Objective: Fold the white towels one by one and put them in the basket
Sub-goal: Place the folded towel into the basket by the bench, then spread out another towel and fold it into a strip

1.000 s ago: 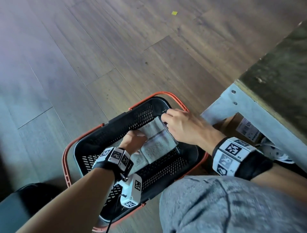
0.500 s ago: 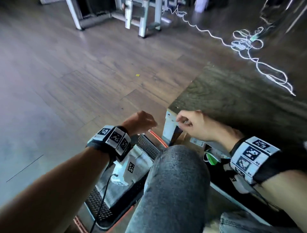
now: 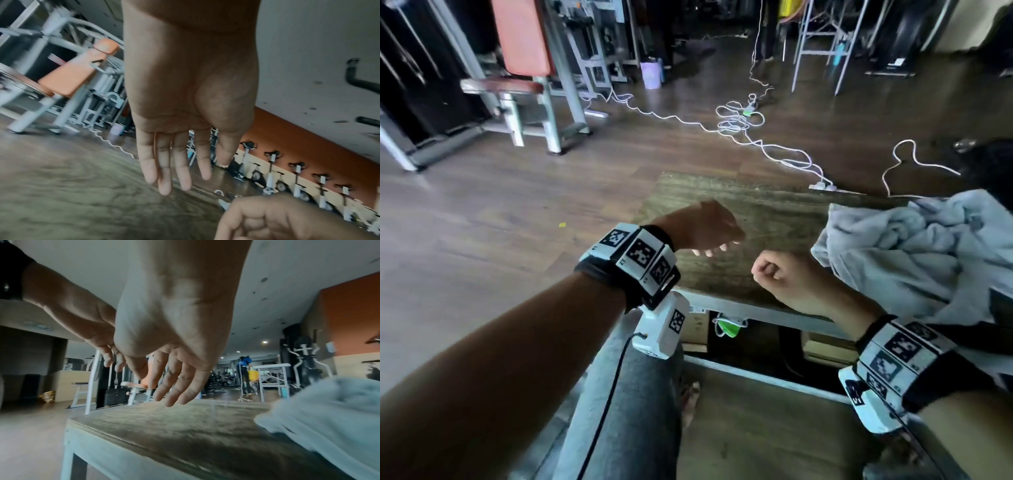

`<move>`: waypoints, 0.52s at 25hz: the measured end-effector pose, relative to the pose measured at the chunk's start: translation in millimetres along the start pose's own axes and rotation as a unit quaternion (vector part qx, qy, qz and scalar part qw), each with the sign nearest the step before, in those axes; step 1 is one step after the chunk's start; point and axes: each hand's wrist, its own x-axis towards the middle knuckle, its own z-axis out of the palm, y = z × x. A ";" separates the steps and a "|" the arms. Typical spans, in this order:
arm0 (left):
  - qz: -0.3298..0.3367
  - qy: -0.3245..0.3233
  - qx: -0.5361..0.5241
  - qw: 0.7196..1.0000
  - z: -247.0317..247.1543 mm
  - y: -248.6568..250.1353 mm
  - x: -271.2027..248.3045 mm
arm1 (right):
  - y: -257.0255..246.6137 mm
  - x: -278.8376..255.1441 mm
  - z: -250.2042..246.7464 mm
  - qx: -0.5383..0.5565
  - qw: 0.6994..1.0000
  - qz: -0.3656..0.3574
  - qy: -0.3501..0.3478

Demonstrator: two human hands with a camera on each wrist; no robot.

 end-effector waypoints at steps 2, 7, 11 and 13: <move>0.027 -0.033 0.019 0.999 26.8 33.4 25.9 | 36.1 -22.7 -11.7 -0.034 0.997 0.063 0.021; 0.103 -0.065 0.101 0.987 109.6 78.2 81.7 | 111.1 -71.2 -33.9 -0.055 0.976 0.143 0.153; 0.101 -0.052 0.039 0.993 176.7 91.1 114.0 | 149.6 -99.8 -49.2 -0.008 0.958 0.164 0.234; 0.065 -0.046 0.104 0.991 202.9 95.5 125.2 | 161.8 -114.2 -56.8 -0.064 0.953 0.172 0.240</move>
